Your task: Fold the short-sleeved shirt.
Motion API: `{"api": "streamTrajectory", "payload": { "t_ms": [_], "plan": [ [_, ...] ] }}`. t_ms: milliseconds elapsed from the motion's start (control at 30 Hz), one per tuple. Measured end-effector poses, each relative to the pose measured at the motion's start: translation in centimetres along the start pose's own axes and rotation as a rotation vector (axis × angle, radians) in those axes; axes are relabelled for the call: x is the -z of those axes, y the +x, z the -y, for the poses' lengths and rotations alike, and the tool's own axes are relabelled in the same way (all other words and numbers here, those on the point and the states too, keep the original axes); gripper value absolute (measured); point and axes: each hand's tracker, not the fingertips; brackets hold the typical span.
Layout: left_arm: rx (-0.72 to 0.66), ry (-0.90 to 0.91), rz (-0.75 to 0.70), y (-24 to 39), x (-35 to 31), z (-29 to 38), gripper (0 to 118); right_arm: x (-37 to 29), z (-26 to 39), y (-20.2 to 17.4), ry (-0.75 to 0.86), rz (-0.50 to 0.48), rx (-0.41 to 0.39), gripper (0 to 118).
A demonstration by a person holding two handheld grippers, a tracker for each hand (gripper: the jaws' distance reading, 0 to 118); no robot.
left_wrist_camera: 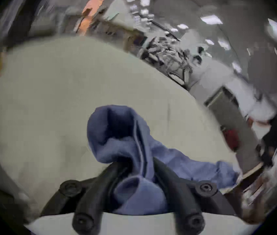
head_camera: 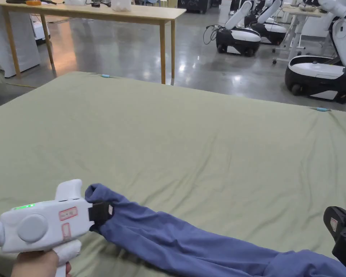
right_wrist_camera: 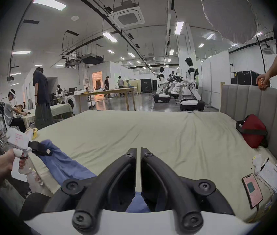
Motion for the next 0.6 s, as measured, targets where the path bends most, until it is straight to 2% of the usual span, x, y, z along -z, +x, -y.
{"api": "streamTrajectory", "payload": {
  "t_ms": [67,200,333,367,400,467,500,533,567,600],
  "plan": [
    [0.206,0.046,-0.03,5.6,-1.0,-0.3,4,-0.3,0.0,0.2,0.008,-0.001,0.006,6],
    [0.628,-0.001,-0.02,17.9,0.8,2.7,4,-1.3,0.1,0.6,0.017,0.0,-0.001,6],
    [0.879,-0.118,-0.073,24.0,7.8,9.3,4,-2.3,0.3,1.4,0.019,0.011,-0.017,6],
    [0.883,-0.154,-0.092,24.4,9.6,10.8,6,-2.6,0.4,1.7,0.019,0.01,-0.015,6],
    [0.864,-0.188,-0.094,24.4,10.9,11.9,18,-2.7,0.4,2.0,0.016,0.01,-0.011,6],
    [0.718,-0.196,-0.041,23.2,12.0,12.8,52,-3.0,0.5,2.5,0.012,0.01,-0.005,6],
    [0.647,-0.19,-0.024,22.8,11.6,12.6,75,-3.2,0.4,2.7,0.008,0.008,-0.003,6],
    [0.577,-0.16,0.002,22.6,10.8,11.5,75,-3.3,0.3,2.9,0.006,0.005,-0.003,6],
    [0.457,-0.191,0.115,21.8,10.2,10.5,86,-3.5,0.3,3.0,0.007,0.003,-0.004,6],
    [0.341,-0.22,0.185,21.0,9.6,9.6,111,-3.7,0.3,3.2,0.009,0.0,-0.005,6]
  ]
}}
